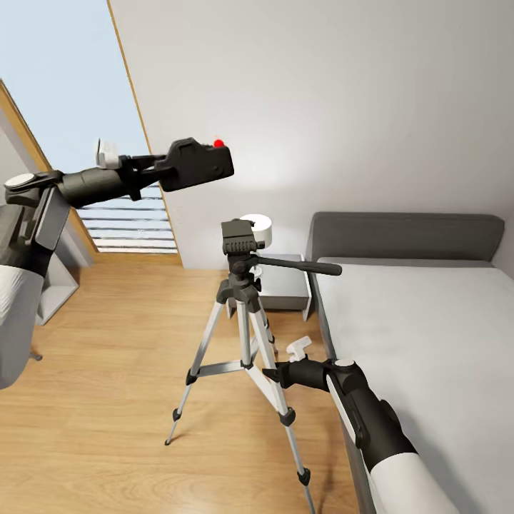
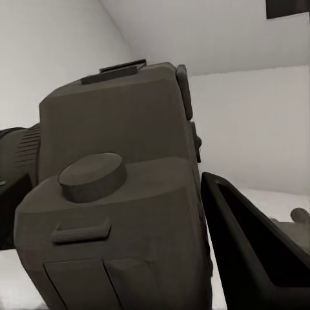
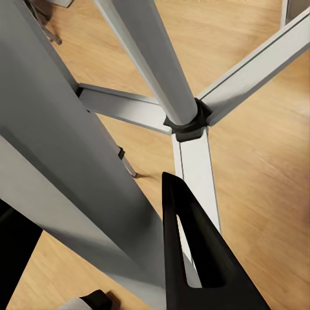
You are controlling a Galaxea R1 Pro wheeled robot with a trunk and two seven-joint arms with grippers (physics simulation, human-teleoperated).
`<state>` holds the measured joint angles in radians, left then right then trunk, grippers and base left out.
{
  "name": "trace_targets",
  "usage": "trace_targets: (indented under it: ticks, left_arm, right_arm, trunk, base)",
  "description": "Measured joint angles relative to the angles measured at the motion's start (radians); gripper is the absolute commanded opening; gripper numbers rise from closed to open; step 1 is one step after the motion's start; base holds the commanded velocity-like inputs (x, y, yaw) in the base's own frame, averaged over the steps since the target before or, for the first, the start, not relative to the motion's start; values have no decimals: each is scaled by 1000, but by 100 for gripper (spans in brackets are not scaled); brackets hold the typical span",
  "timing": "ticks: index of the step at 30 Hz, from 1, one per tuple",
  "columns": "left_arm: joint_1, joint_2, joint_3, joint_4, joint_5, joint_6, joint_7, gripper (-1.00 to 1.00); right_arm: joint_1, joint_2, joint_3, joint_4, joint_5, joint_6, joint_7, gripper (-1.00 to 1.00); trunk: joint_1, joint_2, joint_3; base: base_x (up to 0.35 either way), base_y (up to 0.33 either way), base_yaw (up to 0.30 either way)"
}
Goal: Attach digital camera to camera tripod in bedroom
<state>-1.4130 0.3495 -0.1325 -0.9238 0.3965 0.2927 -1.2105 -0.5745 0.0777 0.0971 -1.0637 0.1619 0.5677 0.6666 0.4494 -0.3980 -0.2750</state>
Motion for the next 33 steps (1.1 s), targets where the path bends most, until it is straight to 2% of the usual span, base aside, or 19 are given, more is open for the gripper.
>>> trace_targets:
  ticks: [4, 6, 10, 14, 20, 30, 33]
  left_arm:
    - [0, -2, -3, 0, -44, -9, -1, -100]
    - [0, -5, -26, -10, -79, -11, -2, -100]
    - [0, -10, -78, -56, -109, -26, 1, -100]
    - [0, -31, -101, -92, -112, -57, 0, -100]
    - [0, -65, -106, -156, -108, -65, -2, -100]
    - [0, -65, -104, -195, -104, -61, -2, -100]
    - [0, -66, -104, -195, -90, -60, -2, -100]
  right_arm:
    - [0, 0, 0, 0, 0, 0, 0, -100]
    - [0, 0, 0, 0, 0, 0, 0, -100]
    - [0, 0, 0, 0, 0, 0, 0, -100]
    - [0, 0, 0, 0, 1, 0, 0, -100]
    - [0, 0, 0, -1, 2, 1, 0, -100]
    - [0, 0, 0, -2, 0, 2, 0, -100]
    - [0, -1, 0, -2, 1, 3, 0, -100]
  trunk:
    - [0, 0, 0]
    - [0, 0, 0]
    - [0, 0, 0]
    - [0, 0, 0]
    - [0, 0, 0]
    - [0, 0, 0]
    - [0, 0, 0]
  base:
    - [0, 0, 0]
    - [0, 0, 0]
    - [0, 0, 0]
    - [0, 0, 0]
    - [0, 0, 0]
    - [0, 0, 0]
    - [0, 0, 0]
